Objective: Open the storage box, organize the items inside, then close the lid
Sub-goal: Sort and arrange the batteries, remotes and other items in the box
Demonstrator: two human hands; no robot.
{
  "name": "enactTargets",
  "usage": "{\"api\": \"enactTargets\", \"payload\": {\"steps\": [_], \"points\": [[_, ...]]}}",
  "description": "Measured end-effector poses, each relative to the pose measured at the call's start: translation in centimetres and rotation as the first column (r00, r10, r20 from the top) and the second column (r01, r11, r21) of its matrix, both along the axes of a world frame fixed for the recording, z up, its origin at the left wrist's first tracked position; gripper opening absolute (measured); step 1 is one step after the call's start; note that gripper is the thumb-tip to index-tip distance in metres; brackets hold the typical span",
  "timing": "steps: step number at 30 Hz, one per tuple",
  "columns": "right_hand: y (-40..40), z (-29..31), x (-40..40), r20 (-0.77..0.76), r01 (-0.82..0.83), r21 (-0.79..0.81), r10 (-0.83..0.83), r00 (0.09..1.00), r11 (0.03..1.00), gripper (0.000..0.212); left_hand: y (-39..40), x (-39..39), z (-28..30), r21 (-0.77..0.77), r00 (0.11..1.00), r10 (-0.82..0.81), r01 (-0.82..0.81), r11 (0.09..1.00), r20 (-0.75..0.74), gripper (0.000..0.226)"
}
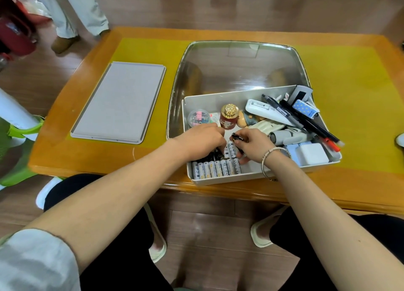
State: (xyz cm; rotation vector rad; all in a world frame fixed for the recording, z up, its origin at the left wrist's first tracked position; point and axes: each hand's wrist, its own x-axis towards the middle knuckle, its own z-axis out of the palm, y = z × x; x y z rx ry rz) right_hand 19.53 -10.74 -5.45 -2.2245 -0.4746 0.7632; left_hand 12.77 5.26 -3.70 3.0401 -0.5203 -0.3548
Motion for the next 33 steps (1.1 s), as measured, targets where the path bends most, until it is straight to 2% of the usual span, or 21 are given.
{"api": "enactTargets", "payload": {"steps": [5, 8, 10, 18, 23, 28, 33], "points": [[0.2, -0.3, 0.1, 0.139, -0.001, -0.107, 0.016, 0.99, 0.994, 0.02, -0.4, 0.4, -0.1, 0.029, 0.998, -0.038, 0.037, 0.999, 0.04, 0.033], [0.3, -0.2, 0.0, 0.323, -0.035, -0.251, 0.118, 0.939, 0.967, 0.025, -0.7, 0.7, -0.1, 0.009, 0.999, -0.041, 0.04, 0.999, 0.028, 0.033], [0.3, -0.2, -0.1, 0.374, -0.043, -0.272, 0.146, 0.916, 0.961, 0.026, -0.8, 0.8, -0.1, -0.009, 0.999, -0.033, 0.033, 0.999, 0.014, 0.031], [0.3, -0.2, 0.0, 0.365, -0.022, -0.214, 0.101, 0.926, 0.977, 0.025, -0.4, -0.1, 0.0, 0.049, 1.0, -0.008, 0.007, 0.999, 0.01, 0.039], [0.6, -0.1, -0.1, 0.284, -0.09, -0.155, 0.132, 0.95, 0.984, 0.024, -0.1, -1.0, -0.1, 0.057, 0.999, 0.019, -0.017, 0.998, -0.032, 0.034], [0.0, 0.1, 0.0, 0.156, -0.038, -0.066, 0.048, 0.987, 0.997, 0.018, -0.6, -1.2, -0.5, 0.017, 0.997, 0.065, -0.065, 0.998, 0.029, 0.049], [-0.4, 0.2, 0.4, 0.257, -0.038, -0.124, 0.069, 0.964, 0.992, 0.02, -1.8, -0.8, -0.9, -0.012, 0.999, 0.009, -0.009, 1.0, -0.042, 0.064]]}}
